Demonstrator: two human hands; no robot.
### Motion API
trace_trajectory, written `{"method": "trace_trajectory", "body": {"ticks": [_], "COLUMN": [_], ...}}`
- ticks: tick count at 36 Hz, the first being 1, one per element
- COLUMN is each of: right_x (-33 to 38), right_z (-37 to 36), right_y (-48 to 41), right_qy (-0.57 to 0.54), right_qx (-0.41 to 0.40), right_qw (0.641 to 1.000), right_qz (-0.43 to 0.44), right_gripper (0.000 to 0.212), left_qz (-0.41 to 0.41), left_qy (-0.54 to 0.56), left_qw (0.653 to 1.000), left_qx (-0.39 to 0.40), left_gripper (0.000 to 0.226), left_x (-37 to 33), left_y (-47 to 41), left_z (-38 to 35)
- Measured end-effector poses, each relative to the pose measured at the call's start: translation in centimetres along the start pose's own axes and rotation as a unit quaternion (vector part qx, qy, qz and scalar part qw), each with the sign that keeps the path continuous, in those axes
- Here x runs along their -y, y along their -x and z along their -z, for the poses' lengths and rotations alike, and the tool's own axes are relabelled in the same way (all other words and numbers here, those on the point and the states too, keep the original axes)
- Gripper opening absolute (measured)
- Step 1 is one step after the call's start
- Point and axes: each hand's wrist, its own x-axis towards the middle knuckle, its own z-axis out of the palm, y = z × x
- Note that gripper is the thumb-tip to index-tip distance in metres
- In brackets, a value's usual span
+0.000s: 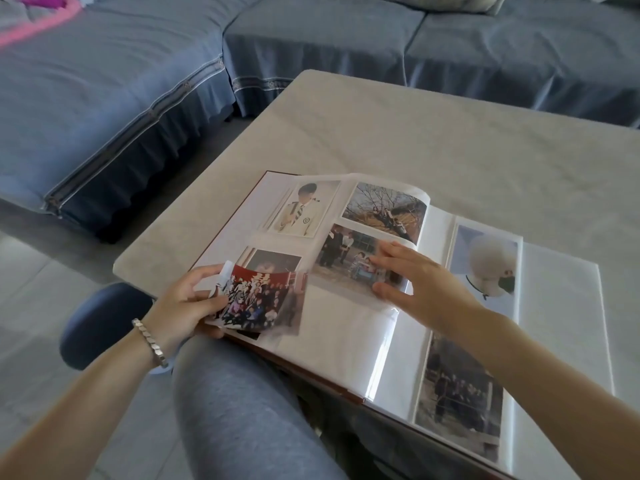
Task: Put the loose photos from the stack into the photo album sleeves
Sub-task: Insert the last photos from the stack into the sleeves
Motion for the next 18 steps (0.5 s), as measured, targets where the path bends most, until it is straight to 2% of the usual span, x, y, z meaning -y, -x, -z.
{"method": "trace_trajectory", "body": {"ticks": [12,18], "right_x": [0.0,0.0], "right_z": [0.0,-0.1], "right_y": [-0.2,-0.2], "right_qy": [-0.004,0.008], "right_qx": [0.003,0.006], "right_qw": [1.0,1.0], "right_qz": [0.002,0.001], "right_gripper": [0.051,0.05], "left_qz": [0.017,-0.009], "left_qy": [-0.057,-0.213], "left_qw": [0.995,0.966], "left_qx": [0.079,0.146], "left_gripper": [0.025,0.012], "left_x": [-1.3,-2.0], "left_y": [0.1,0.4], "left_z": [-1.2,-3.8]}}
